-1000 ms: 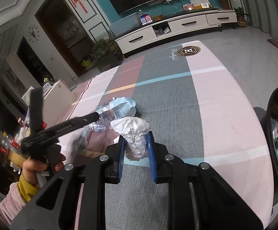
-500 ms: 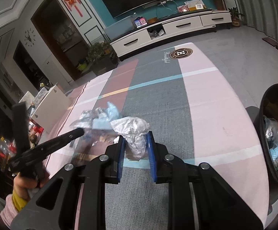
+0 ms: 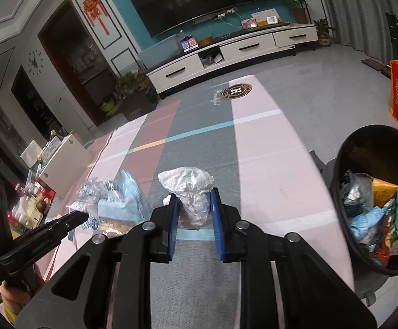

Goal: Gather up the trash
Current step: 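Carry the clear bag and white tissue over the black bin with both grippers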

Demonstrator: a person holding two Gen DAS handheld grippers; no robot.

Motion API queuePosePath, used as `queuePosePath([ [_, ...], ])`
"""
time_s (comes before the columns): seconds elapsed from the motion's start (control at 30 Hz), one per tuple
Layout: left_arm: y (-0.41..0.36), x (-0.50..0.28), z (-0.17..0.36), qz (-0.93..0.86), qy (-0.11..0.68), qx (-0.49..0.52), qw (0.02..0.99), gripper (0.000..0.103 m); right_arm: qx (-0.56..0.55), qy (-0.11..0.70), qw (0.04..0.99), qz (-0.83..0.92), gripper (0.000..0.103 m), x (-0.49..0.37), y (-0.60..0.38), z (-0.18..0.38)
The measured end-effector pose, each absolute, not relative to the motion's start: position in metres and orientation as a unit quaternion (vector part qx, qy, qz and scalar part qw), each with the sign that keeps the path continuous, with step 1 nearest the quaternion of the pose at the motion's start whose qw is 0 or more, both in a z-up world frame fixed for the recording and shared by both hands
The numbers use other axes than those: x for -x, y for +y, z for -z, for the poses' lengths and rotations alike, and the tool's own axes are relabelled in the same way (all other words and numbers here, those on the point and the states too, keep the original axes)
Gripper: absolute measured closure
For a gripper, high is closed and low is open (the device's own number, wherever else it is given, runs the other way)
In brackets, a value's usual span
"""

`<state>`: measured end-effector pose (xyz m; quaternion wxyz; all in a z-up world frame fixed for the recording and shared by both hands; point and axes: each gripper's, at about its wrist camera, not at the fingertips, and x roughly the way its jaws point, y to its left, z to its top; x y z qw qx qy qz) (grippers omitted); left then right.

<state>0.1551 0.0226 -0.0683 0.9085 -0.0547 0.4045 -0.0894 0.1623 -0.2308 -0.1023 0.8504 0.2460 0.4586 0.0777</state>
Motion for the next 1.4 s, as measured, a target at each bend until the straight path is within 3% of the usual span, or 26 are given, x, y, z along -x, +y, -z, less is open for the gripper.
queuePosePath([
  [1.4,-0.175,-0.141,0.030,0.213,0.366,-0.049,0.905,0.093,-0.242,0.419,0.872,0.076,0.079,-0.084,-0.368,0.082],
])
